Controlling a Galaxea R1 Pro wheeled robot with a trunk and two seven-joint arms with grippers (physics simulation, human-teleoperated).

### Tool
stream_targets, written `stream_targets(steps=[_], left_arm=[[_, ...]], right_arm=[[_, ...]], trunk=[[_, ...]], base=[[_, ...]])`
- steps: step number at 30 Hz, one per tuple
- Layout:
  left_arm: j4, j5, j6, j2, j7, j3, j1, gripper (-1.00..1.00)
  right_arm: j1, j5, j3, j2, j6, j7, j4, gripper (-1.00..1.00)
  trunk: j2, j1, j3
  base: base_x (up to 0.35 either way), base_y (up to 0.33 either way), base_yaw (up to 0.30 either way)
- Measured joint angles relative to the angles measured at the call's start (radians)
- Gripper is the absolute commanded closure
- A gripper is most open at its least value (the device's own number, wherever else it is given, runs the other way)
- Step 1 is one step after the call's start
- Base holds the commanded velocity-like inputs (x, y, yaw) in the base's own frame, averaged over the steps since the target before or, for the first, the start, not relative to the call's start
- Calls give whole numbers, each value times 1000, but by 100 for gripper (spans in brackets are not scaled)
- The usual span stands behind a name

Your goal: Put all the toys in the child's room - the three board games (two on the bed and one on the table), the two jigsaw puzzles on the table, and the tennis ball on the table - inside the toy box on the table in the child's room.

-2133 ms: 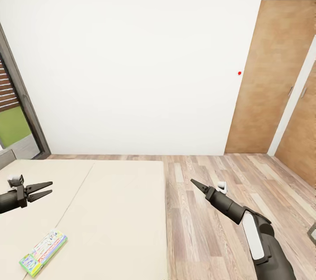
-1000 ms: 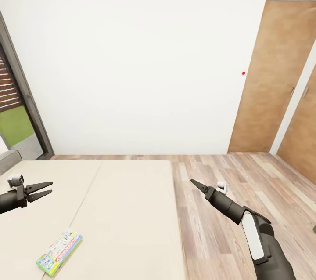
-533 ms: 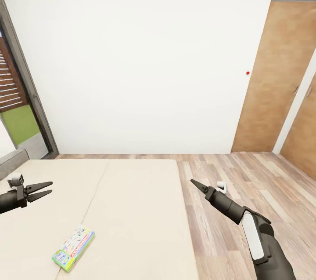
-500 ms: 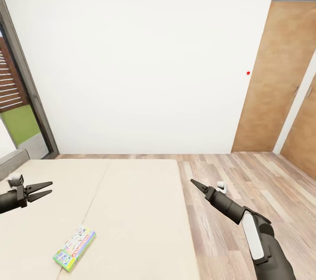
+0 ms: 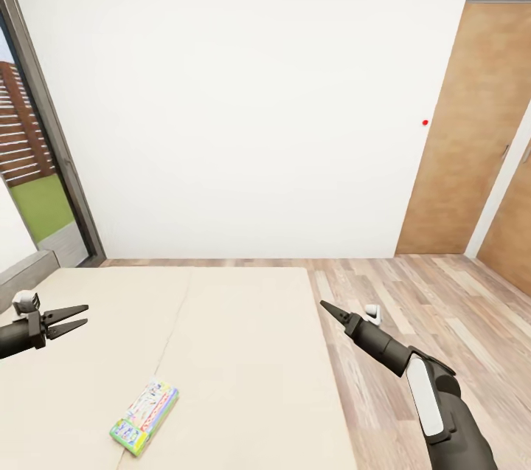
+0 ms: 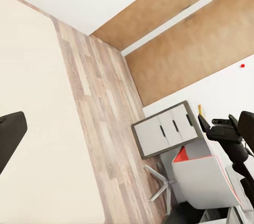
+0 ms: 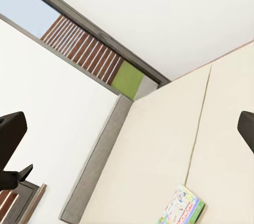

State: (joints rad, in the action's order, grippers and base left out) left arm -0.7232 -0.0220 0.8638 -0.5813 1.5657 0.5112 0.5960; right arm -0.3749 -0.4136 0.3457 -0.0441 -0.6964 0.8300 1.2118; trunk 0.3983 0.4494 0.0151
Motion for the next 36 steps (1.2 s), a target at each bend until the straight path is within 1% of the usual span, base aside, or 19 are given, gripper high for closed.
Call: stream_targets(steps=[17, 36], left_arm=[[0, 0, 0, 0, 0, 0, 0, -100], [0, 0, 0, 0, 0, -1, 0, -100]], right_arm=[[0, 0, 0, 0, 0, 0, 0, -100], [0, 0, 0, -1, 0, 1, 0, -100]], trunk=[[0, 0, 0], [0, 0, 0]], base=[[28, 78, 0], [89, 56, 0]])
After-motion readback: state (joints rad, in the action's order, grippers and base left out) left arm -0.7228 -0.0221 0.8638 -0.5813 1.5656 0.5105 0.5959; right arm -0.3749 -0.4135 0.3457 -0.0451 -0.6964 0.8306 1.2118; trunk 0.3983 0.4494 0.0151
